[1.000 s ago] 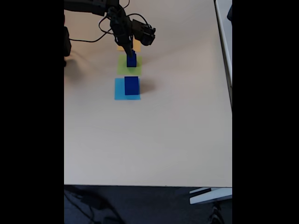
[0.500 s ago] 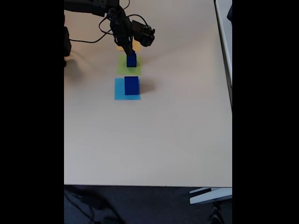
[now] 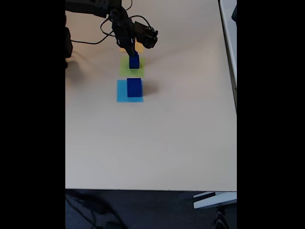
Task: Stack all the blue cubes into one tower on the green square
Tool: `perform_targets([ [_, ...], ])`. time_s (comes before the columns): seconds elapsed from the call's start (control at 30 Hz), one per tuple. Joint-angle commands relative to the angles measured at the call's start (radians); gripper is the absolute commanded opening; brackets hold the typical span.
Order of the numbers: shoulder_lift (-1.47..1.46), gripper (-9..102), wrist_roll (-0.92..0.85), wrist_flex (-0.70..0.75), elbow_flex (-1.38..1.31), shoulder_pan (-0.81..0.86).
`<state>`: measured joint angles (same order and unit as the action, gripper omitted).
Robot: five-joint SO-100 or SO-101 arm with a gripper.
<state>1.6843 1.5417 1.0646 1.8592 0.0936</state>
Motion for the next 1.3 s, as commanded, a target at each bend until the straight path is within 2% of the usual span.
perform_targets([
  [0.0,0.009,7,-0.014,-0.017,-0.009,0.014],
  [0.17,0.009,0,-0.021,-0.018,-0.009,0.018],
  [0.57,0.021,0,-0.025,-0.018,-0.017,0.014],
  [0.7,0.023,0,-0.015,0.051,-0.098,-0.008],
  [0.8,-0.015,0,0.025,0.195,-0.259,-0.037],
  [0.9,-0.037,0,0.074,0.281,-0.37,-0.071],
  [1.27,-0.092,0,0.331,0.293,-0.382,-0.245],
])
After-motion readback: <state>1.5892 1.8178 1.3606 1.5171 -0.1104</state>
